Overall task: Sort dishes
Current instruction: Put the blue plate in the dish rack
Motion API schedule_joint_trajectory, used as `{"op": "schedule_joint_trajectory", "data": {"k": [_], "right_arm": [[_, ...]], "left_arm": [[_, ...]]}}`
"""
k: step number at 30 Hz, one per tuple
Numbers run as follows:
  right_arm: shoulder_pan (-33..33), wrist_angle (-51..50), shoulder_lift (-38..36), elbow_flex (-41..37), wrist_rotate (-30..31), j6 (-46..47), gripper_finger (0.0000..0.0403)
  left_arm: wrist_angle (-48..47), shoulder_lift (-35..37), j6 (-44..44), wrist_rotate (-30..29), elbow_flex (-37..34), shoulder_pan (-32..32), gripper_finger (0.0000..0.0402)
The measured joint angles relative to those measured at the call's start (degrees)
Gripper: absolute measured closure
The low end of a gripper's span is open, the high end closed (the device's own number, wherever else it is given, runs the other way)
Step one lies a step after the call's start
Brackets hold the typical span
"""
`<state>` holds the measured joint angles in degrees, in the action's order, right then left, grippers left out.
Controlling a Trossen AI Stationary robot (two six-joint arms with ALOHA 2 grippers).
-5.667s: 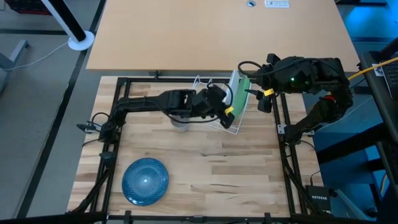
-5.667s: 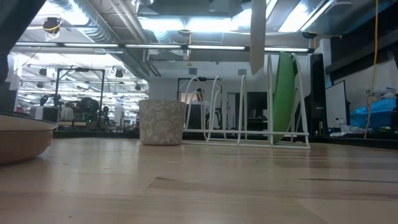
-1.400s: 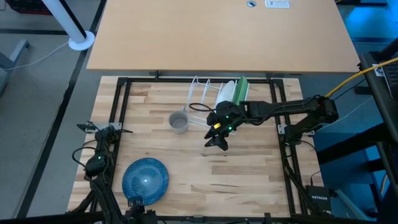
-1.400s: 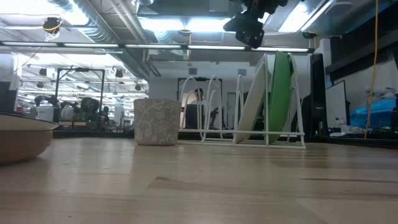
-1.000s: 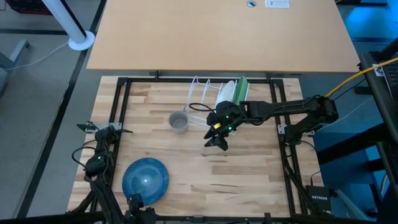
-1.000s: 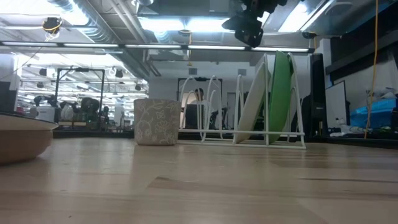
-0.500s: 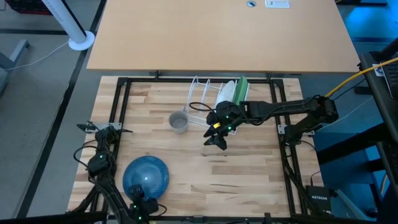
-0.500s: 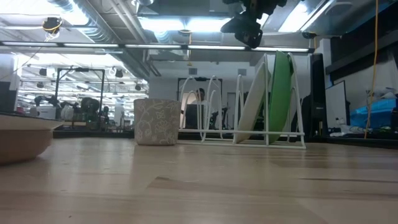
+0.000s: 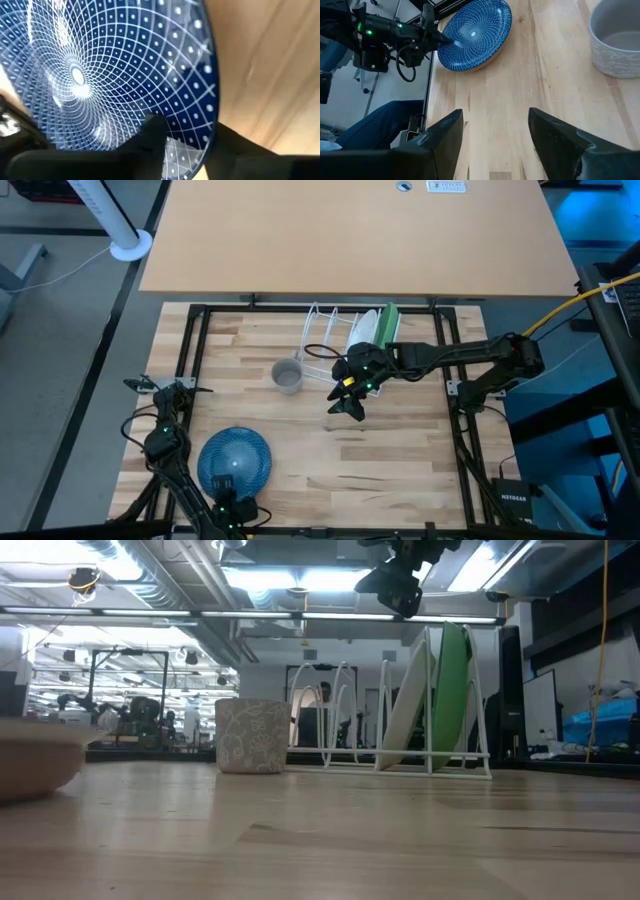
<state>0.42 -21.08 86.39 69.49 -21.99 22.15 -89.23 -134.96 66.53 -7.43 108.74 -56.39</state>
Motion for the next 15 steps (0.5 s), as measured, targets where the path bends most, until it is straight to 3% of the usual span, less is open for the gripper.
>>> {"op": "schedule_joint_trajectory", "data": {"k": [4, 15], "right_arm": [[0.0, 0.0, 0.0, 0.0, 0.01, 0.0, 0.0175], [0.0, 0.48, 3.11, -0.02, -0.96, 0.02, 0.0175]], "left_arm": [[-1.16, 0.52, -0.82, 0.14, 0.3, -0.03, 0.0348], [-0.85, 3.29, 2.04, -0.09, -0.07, -0.1, 0.0355]]}}
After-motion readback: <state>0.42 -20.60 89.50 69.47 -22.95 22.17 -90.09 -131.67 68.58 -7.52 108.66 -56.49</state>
